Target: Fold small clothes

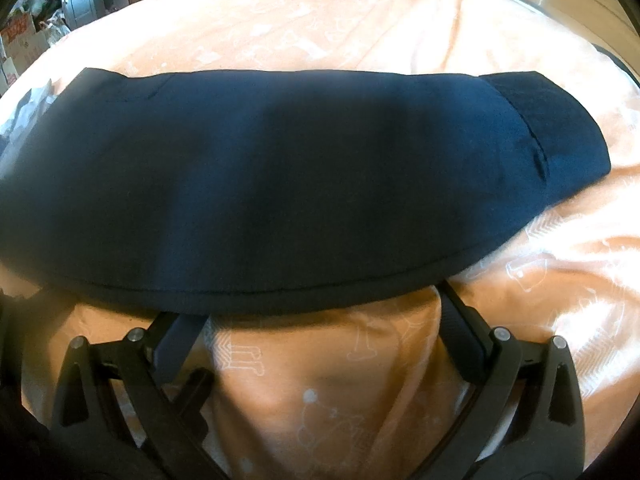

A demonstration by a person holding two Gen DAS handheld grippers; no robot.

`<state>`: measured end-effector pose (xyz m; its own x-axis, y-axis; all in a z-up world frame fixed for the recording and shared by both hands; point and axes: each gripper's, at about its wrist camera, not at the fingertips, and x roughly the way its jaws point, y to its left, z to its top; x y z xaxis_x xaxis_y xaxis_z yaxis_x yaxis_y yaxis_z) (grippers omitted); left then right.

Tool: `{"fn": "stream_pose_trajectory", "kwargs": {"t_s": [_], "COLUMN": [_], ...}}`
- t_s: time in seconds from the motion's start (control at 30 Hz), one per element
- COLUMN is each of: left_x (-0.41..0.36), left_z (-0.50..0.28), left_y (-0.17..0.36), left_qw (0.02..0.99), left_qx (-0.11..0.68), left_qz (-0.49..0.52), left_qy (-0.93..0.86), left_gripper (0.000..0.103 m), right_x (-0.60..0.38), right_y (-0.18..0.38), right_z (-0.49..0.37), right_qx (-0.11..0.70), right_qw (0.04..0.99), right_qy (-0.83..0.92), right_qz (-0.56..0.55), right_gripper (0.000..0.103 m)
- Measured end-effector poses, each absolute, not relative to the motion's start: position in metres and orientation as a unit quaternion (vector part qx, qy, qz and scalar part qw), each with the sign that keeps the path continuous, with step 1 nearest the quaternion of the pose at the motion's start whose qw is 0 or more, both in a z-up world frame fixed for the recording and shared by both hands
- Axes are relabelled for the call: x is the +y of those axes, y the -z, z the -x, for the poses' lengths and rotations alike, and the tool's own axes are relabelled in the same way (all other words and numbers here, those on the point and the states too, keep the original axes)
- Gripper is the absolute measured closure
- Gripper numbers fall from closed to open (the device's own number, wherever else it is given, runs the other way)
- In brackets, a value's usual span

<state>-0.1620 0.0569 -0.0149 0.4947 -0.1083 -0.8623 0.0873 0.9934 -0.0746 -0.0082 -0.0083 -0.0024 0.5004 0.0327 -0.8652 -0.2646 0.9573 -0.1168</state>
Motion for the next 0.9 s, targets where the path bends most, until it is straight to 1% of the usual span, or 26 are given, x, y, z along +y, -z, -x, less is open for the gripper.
{"fn": "stream_pose_trajectory", "kwargs": {"t_s": [0.3, 0.43, 0.53, 0.6, 0.7, 0.73, 0.83, 0.9], "left_x": [0.053, 0.053, 0.058, 0.065, 0.079, 0.086, 0.125, 0.151], "left_z": [0.163, 0.168, 0.160, 0.163, 0.181, 0.188, 0.219, 0.232], "left_y": [0.015, 0.013, 0.008, 0.001, -0.022, -0.031, -0.078, -0.105], "left_qw": [0.867, 0.865, 0.853, 0.826, 0.774, 0.770, 0.784, 0.783], "left_qx": [0.495, 0.498, 0.516, 0.546, 0.576, 0.574, 0.531, 0.519], "left_qz": [0.007, -0.007, -0.012, -0.009, -0.001, 0.005, 0.030, 0.057], "left_qy": [0.051, 0.056, 0.079, 0.141, 0.261, 0.280, 0.321, 0.339], "left_gripper": [0.000, 0.000, 0.000, 0.000, 0.000, 0.000, 0.000, 0.000], "right_x": [-0.006, -0.014, -0.018, -0.025, -0.033, -0.032, -0.015, -0.002], "right_y": [-0.001, -0.010, -0.029, -0.052, -0.106, -0.125, -0.182, -0.215], "right_z": [0.002, -0.004, 0.002, 0.012, 0.036, 0.050, 0.099, 0.127], "right_qx": [0.504, 0.510, 0.489, 0.461, 0.379, 0.348, 0.254, 0.216], "right_qw": [0.847, 0.846, 0.859, 0.876, 0.917, 0.929, 0.959, 0.966], "right_qy": [-0.097, -0.106, -0.116, -0.111, -0.122, -0.121, -0.121, -0.138], "right_qz": [0.137, 0.113, 0.097, 0.089, 0.034, 0.025, 0.028, 0.031], "right_gripper": [0.000, 0.000, 0.000, 0.000, 0.000, 0.000, 0.000, 0.000]}}
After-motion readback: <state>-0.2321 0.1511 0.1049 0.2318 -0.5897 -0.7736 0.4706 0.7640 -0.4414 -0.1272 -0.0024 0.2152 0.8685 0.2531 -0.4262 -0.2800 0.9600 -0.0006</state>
